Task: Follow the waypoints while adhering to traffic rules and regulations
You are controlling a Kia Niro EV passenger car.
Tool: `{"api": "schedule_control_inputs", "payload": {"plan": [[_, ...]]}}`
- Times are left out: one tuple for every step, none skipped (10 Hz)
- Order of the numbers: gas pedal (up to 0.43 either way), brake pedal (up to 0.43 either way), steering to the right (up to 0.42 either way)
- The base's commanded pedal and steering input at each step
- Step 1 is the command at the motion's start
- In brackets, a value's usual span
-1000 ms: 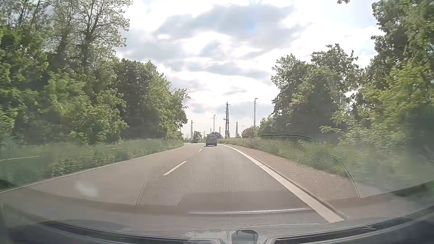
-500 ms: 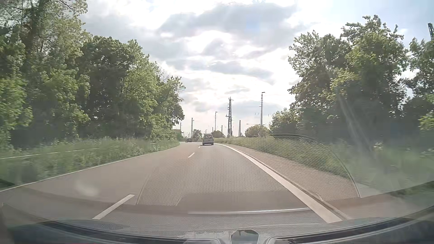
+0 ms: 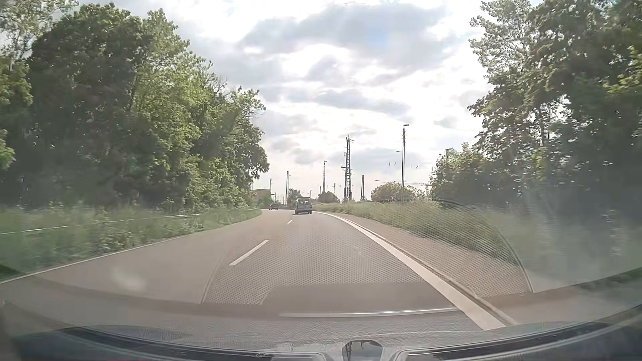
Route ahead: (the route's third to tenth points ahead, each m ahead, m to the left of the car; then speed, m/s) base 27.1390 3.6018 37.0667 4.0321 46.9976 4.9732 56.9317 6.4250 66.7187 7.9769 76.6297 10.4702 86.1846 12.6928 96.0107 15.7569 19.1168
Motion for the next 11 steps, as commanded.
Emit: {"api": "schedule_control_inputs", "payload": {"plan": [[0.098, 0.000, -0.009], [0.098, 0.000, -0.009], [0.098, 0.000, -0.009], [0.098, 0.000, -0.010], [0.098, 0.000, -0.012], [0.098, 0.000, -0.012], [0.098, 0.000, -0.012], [0.098, 0.000, -0.013], [0.087, 0.000, -0.012], [0.087, 0.000, -0.012], [0.087, 0.000, -0.012]]}}
